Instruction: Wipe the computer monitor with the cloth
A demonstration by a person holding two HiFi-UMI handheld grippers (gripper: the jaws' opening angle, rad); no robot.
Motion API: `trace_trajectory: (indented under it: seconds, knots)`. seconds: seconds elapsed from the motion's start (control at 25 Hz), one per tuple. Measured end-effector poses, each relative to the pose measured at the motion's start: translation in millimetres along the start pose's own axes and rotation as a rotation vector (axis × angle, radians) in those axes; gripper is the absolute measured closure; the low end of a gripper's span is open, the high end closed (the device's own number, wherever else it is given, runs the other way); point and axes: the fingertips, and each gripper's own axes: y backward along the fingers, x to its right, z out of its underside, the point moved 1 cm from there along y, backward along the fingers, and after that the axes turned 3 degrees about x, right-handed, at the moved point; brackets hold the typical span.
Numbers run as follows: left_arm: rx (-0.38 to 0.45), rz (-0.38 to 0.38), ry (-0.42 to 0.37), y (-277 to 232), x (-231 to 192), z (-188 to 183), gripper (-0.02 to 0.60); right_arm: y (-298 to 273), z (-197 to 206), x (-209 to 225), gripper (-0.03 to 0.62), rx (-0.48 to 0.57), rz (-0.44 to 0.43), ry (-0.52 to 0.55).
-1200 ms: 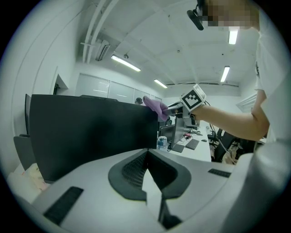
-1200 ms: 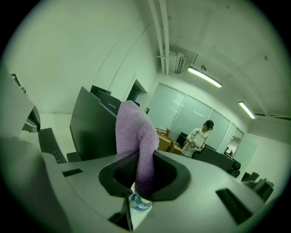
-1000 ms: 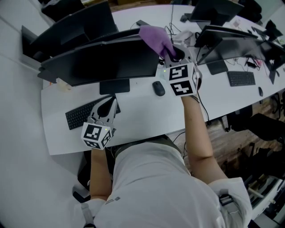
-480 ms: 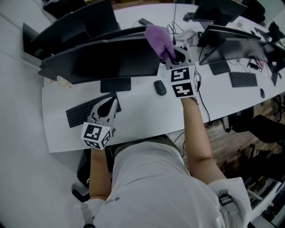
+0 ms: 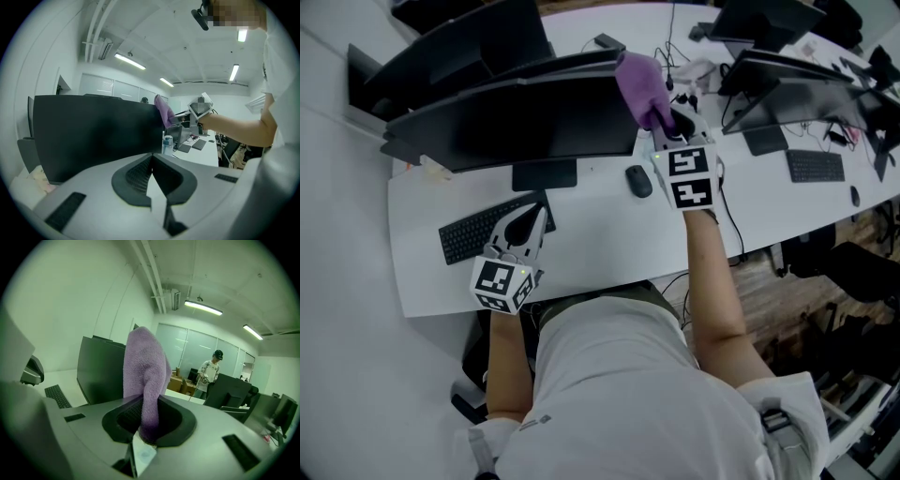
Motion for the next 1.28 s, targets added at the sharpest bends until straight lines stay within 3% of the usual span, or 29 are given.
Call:
trace_trajectory:
  seconds: [0.44, 0.72, 1.28]
  knots:
    - [-0.018, 0.012, -0.006, -2, 7, 6, 0.581, 14, 27, 6, 0.526, 0.014, 0.04, -0.085]
    - [-0.028, 0.021, -0.014, -5, 13, 7, 0.581, 24, 47, 18, 0.526, 0.018, 0.067, -0.201]
    - [-0.05, 0.001, -0.023, -9, 21, 11, 0.581, 4, 57, 0, 0.526, 0.003, -0.03, -0.211]
